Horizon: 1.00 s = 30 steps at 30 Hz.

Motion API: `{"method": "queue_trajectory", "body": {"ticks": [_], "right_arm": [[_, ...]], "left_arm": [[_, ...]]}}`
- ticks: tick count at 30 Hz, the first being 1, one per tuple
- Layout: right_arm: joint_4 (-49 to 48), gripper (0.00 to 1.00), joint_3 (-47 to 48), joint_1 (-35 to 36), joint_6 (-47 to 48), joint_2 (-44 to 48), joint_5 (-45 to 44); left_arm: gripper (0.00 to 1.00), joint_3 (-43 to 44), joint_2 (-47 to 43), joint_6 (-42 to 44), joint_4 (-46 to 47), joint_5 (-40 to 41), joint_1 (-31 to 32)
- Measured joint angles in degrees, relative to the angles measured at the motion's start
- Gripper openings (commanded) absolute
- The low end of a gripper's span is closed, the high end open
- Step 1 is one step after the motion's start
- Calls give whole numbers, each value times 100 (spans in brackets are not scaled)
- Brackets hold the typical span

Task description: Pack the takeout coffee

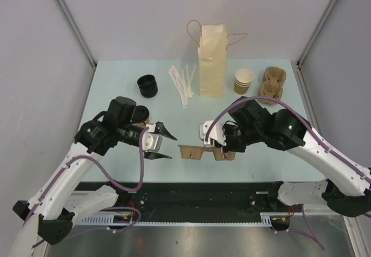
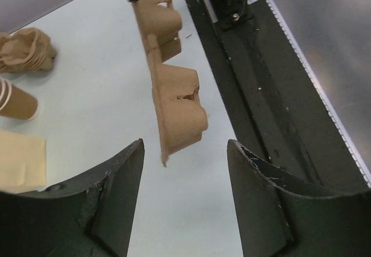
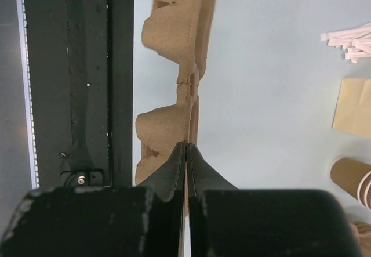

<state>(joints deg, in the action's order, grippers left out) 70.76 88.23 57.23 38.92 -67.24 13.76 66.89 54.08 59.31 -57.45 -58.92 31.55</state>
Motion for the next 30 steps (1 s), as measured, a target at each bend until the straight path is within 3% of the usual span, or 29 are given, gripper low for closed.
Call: {"method": "queue_trajectory", "body": {"ticks": [7, 13, 28, 30], "right_arm": [[-70, 0, 195, 337, 96, -216, -308], [-85, 0, 363, 542, 197, -339, -551], [-258, 0, 376, 841, 304, -514, -1228], [-273, 11, 376, 866, 299, -529, -1285]], "left_arm": [[59, -275, 258, -629, 444, 238, 413], [51, -315, 319, -1047, 745, 363, 566], [4, -315, 855, -2140, 955, 927, 815], [1, -315, 848, -2315, 1023, 1084, 817]]}}
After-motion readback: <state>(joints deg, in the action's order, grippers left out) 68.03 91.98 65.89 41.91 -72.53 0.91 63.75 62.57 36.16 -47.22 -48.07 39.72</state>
